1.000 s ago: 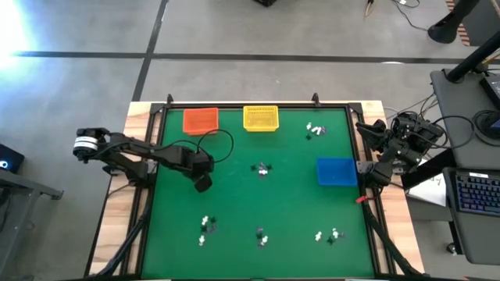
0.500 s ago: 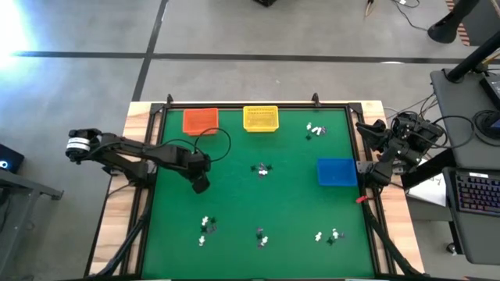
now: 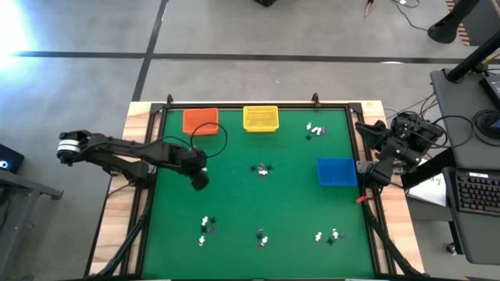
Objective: Sort Halloween decoration
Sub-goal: Put the top violet hat toy into the orange basket
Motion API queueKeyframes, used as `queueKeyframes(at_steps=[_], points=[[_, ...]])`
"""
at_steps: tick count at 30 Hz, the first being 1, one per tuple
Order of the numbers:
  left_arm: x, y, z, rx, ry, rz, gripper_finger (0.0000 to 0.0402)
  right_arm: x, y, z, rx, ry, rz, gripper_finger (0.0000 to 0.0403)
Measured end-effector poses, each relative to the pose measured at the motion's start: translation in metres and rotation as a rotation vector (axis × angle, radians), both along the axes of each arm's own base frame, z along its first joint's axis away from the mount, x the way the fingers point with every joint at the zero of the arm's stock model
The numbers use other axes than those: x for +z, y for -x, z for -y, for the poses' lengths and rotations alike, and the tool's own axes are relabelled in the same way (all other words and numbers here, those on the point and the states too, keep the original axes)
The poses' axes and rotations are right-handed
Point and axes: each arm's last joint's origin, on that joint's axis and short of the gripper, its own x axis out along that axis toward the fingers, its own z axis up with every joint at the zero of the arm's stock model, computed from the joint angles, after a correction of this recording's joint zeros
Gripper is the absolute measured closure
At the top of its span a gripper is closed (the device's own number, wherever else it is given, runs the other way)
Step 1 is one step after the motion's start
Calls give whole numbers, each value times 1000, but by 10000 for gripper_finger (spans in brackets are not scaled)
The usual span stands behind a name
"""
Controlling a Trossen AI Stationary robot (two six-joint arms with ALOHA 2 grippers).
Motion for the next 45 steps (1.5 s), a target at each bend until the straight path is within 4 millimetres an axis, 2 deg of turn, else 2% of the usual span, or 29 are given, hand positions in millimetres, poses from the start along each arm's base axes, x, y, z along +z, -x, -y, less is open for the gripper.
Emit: queueKeyframes(at_steps=[6,11,19,25,34,45], points=[[9,5,-14,121,-133,45,401,0,0,0,0,-13,3,243],[19,10,-30,186,-173,109,401,0,0,0,2,-23,8,243],[35,14,-66,351,-310,234,401,0,0,0,1,-23,7,243],[32,25,-94,474,-334,203,401,0,0,0,1,-23,7,243],[34,28,-121,514,-333,282,401,0,0,0,1,-23,7,243],[9,30,-148,616,-287,157,401,0,0,0,3,-35,13,243]])
